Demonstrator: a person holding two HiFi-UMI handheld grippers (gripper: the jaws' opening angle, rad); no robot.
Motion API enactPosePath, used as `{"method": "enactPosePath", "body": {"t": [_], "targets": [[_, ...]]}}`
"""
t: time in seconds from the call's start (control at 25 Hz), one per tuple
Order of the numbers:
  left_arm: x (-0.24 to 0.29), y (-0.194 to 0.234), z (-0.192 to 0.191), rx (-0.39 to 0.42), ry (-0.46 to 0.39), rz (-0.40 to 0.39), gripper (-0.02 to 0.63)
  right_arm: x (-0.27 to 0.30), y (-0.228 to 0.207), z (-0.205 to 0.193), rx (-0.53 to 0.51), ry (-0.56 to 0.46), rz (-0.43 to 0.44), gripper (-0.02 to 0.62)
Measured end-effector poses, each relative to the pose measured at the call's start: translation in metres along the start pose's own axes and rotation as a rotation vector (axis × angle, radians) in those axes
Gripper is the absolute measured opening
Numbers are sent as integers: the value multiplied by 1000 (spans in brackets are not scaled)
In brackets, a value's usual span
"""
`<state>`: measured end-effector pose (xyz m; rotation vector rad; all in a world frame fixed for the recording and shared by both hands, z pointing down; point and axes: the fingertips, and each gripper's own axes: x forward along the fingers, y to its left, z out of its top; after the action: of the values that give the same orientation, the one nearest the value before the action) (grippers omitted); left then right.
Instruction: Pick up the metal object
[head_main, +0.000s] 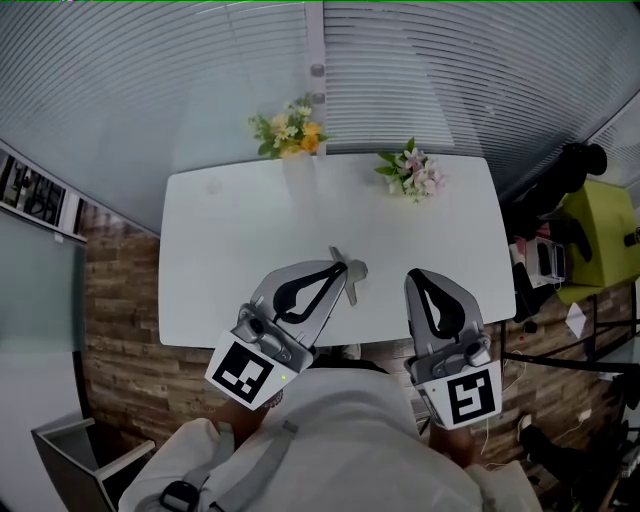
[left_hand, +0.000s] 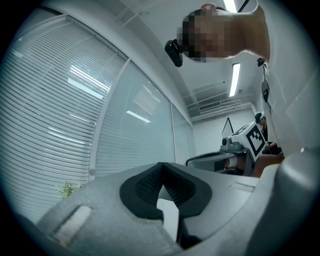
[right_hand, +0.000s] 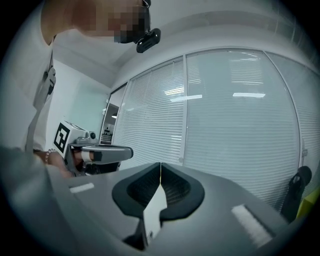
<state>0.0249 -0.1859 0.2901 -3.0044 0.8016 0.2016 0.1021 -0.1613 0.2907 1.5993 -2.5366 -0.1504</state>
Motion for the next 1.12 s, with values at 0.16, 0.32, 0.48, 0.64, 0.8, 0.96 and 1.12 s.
{"method": "enactPosePath", "body": {"t": [0.16,0.32,0.48,0.64,0.8,0.96,1.12], "targets": [[-2,3,-1,-2,2,7,5,7,-3,-20,37,33,-2,21],[-3,4,-1,-1,7,9,5,12,-7,-39,63,53,-7,25],[-5,7,-4,-8,15,8,5,19,-10,-66,93,77,-12,27],[-5,10,-6,-7,20,9,5,28,-13,-99,136,113,-18,35],[-7,13,-6,-8,22,13,5,33,-15,-133,166,157,-29,35],[-7,17,-7,-11,22,19,5,39,-15,-171,182,223,-22,43],[-8,18,-6,-6,23,23,5,41,-14,-201,205,264,-18,48]]}}
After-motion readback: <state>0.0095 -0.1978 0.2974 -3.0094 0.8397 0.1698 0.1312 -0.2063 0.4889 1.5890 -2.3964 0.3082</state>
